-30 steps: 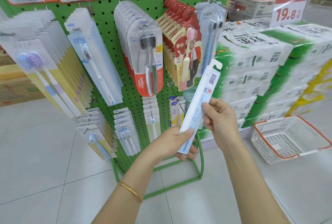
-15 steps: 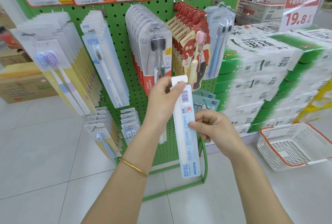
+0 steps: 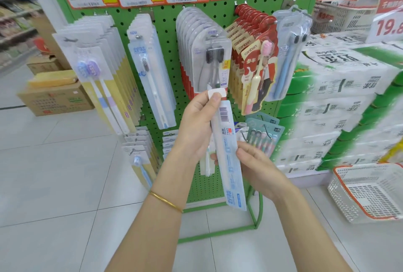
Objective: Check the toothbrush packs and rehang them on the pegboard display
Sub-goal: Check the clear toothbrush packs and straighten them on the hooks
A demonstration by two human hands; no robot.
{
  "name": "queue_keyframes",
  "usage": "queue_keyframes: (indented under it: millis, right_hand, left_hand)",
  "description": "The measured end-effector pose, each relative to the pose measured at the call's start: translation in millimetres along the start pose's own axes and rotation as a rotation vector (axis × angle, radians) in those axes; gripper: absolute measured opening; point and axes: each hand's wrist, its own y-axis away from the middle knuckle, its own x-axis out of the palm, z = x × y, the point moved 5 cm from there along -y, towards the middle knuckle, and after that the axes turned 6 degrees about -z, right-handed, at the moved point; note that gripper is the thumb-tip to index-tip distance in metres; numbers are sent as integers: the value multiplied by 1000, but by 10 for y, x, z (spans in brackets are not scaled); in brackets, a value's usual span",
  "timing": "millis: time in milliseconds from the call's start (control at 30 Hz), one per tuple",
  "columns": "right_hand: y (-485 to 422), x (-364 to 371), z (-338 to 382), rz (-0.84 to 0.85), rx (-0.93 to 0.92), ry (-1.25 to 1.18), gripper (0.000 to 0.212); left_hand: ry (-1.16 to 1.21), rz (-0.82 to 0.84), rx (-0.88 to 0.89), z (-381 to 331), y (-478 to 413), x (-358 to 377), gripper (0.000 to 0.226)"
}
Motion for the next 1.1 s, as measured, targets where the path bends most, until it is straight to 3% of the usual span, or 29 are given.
queue_keyframes:
  millis: [67, 167, 267, 367, 467, 567, 733, 1100]
  right_hand:
    - [-54, 169, -24, 100, 6, -55, 81]
    - [-166, 376, 55, 111, -22, -84, 73]
    - [-317, 556, 272, -37, -125, 116, 51]
    - [-454, 780, 609, -307, -277, 400, 36]
    - [-599, 1038, 842, -491, -408, 555, 40]
    - [-769, 1280, 885, -494, -482, 655, 42]
    - [-915, 1421, 772, -535, -501, 749, 42]
    - [-1019, 1484, 729, -573, -560, 768, 40]
  left_hand:
    - [80, 23, 13, -69, 0, -57, 16]
    - [167, 31, 53, -252, 9, -186, 21]
    - [39, -115, 169, -460, 5, -416, 26]
    - [-117, -312, 341, -654, 27, -670, 26]
    - [-193, -433, 465, -798, 65, -831, 25]
    - [-265, -492, 531, -871, 74, -898, 29]
    - [-405, -516, 627, -939, 63, -911, 35]
    - [-512, -477, 612, -915, -26, -956, 41]
